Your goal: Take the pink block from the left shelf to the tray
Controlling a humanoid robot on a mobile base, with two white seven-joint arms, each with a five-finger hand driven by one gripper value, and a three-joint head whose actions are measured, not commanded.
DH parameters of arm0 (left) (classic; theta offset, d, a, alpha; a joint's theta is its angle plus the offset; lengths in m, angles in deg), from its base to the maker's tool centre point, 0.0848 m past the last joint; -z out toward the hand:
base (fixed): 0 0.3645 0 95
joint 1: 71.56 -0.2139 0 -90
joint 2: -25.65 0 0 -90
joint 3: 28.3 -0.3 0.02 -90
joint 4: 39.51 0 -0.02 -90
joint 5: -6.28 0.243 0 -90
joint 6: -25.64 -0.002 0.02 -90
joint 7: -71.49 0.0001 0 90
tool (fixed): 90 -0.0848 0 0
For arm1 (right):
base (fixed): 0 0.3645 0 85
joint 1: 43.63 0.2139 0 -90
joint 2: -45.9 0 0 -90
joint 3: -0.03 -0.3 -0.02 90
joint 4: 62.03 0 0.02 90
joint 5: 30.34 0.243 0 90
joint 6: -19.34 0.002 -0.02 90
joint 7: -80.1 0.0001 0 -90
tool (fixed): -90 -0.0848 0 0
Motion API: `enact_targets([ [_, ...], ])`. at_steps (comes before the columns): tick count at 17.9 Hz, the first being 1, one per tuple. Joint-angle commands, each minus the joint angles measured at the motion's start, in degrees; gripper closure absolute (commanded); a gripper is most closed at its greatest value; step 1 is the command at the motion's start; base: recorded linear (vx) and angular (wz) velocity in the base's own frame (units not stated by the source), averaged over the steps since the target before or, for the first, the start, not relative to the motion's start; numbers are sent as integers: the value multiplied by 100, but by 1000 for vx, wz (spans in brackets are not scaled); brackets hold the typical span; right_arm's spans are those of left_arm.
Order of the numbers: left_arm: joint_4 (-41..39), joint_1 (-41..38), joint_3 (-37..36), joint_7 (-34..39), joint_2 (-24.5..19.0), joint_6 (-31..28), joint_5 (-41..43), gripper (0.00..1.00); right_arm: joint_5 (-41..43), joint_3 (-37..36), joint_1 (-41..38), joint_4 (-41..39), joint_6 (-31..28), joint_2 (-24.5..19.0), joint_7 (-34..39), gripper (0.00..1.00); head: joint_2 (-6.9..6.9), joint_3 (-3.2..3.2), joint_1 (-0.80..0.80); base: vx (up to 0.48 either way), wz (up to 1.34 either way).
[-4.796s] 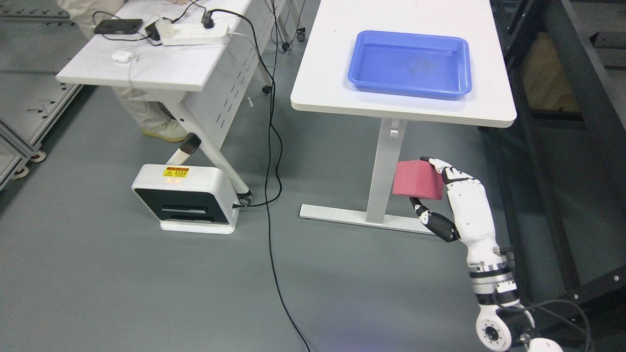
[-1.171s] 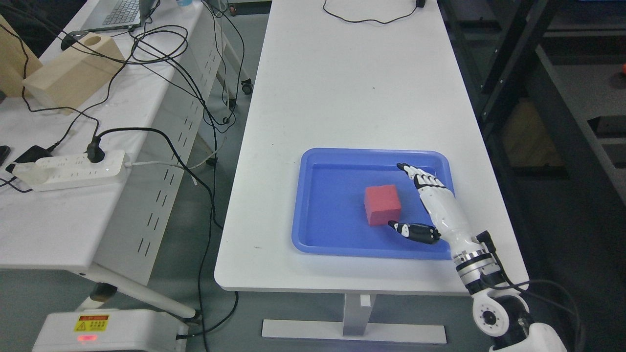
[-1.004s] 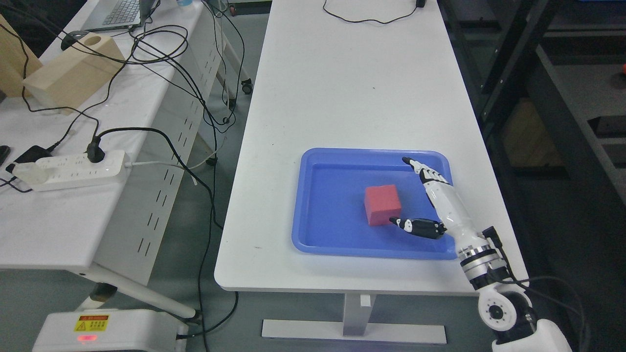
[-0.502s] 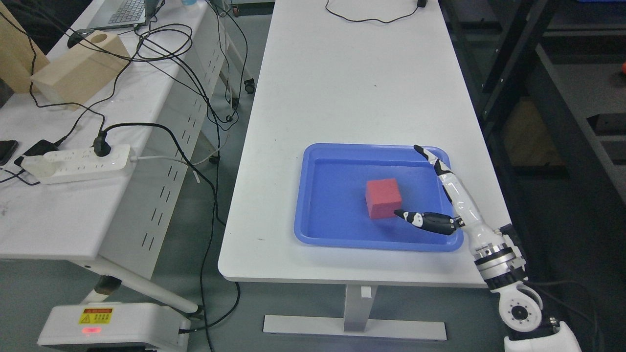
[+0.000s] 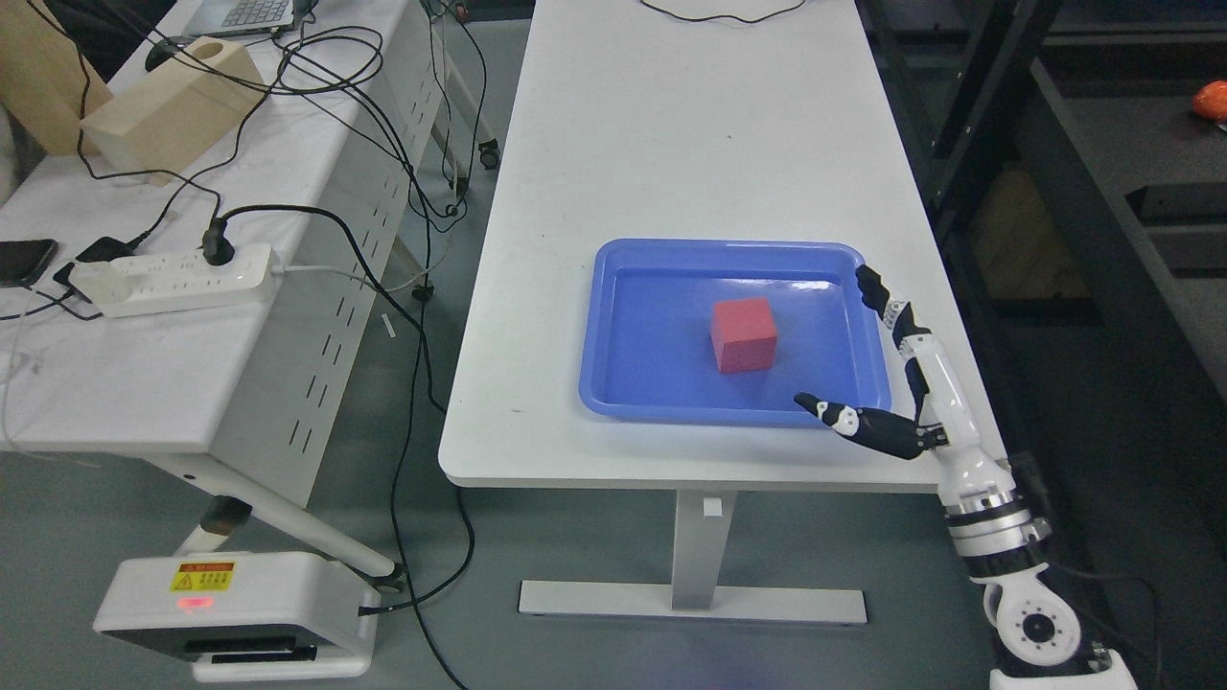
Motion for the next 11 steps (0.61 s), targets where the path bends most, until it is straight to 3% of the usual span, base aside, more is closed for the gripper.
enact_targets([
  [1, -100, 167, 0, 5, -100, 2, 0, 0, 1528, -324, -88, 2, -848, -121, 20, 0, 0, 0, 0, -187, -47],
  [5, -100, 167, 0, 5, -100, 2, 0, 0, 1414, -342, -88, 11, -1235, -112, 55, 0, 0, 0, 0, -178, -65],
  [9, -100, 167, 0, 5, -100, 2, 0, 0, 1194, -324, -114, 20, -1430, -112, 836, 0, 0, 0, 0, -164, -86],
  [11, -100, 167, 0, 5, -100, 2, 0, 0, 1168, -315, -167, 20, -1439, -121, 873, 0, 0, 0, 0, -146, -19],
])
